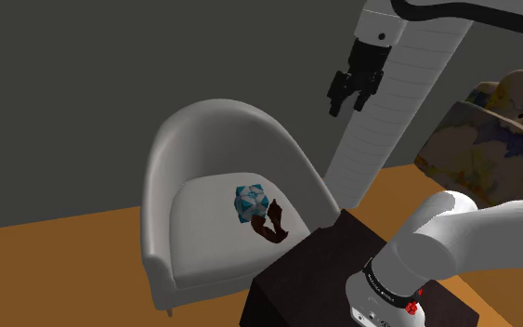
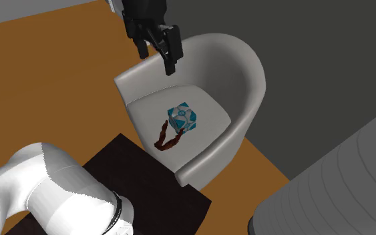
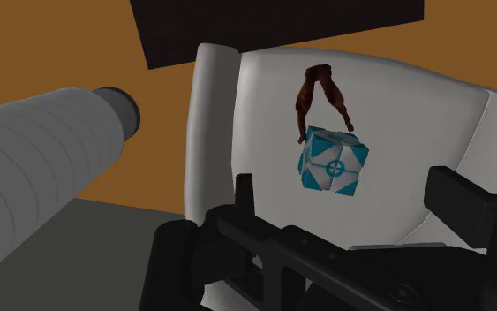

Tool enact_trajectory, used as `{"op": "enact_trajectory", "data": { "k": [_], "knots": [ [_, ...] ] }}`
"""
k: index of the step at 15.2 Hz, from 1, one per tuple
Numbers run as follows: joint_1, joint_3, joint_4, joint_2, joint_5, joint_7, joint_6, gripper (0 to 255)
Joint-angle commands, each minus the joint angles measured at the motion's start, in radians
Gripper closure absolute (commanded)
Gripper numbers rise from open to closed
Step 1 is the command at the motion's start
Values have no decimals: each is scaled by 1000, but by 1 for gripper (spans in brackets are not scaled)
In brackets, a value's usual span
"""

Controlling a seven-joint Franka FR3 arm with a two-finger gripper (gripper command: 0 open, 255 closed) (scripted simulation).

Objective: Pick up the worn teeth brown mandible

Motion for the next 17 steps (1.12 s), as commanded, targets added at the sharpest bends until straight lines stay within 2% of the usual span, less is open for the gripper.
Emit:
{"op": "enact_trajectory", "data": {
  "k": [1,9,17],
  "knots": [
    [0,0,0,0,0,0,0,0],
    [31,7,-247,22,36,-5,263,0],
    [70,20,-424,149,78,-18,563,0]
  ]
}}
